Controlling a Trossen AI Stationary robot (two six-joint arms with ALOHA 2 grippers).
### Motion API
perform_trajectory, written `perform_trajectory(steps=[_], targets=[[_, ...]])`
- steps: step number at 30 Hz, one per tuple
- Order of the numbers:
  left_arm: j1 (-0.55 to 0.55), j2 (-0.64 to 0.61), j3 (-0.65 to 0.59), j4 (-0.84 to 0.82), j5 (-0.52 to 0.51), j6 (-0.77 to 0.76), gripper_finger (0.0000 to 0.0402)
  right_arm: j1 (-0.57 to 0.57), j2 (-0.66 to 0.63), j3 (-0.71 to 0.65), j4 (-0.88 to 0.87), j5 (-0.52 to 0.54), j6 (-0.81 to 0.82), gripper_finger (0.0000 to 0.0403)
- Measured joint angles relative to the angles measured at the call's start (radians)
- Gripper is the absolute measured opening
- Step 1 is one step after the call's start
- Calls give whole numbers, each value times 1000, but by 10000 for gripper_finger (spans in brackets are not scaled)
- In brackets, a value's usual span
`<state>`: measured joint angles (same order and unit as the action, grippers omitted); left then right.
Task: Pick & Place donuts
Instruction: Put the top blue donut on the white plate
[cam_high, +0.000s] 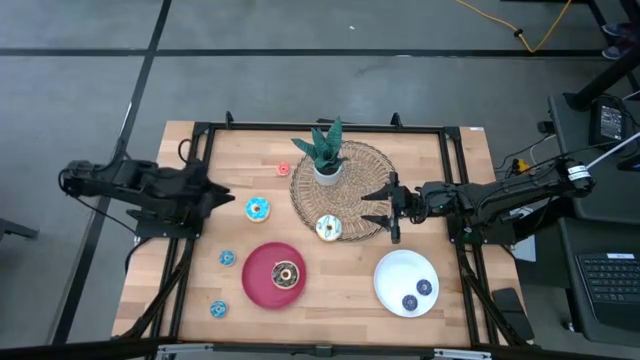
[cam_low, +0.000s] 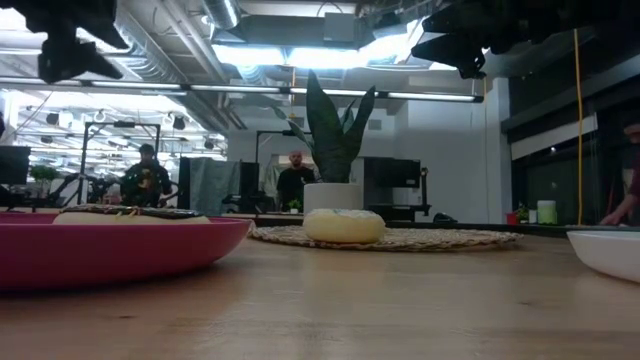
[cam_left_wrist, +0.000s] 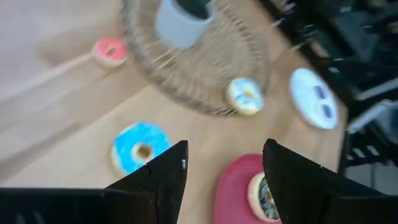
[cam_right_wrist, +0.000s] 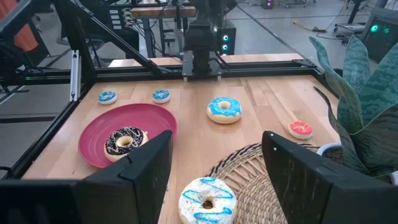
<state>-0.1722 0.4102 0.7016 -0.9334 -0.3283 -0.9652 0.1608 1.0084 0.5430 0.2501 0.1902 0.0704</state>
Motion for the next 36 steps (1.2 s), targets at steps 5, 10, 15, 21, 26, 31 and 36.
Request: perform_trajectory(steps=[5,10,15,21,26,31,36], targets=[[-1,101,33,-111,18,-160,198,0,0,0,0,0,0,248],[-29,182,34,-174,81,-305,198,0,0,0,0,0,0,248],[-99,251,34,-227,110,-439,198,0,0,0,0,0,0,248],[-192,339,34,-280,165,-552,198,0,0,0,0,0,0,248],[-255,418,34,-280,195,-577,198,0,0,0,0,0,0,248],[-303,486,34,-266,223,-591,198,0,0,0,0,0,0,248],[-338,549,34,-239,238,-597,198,0,0,0,0,0,0,248]])
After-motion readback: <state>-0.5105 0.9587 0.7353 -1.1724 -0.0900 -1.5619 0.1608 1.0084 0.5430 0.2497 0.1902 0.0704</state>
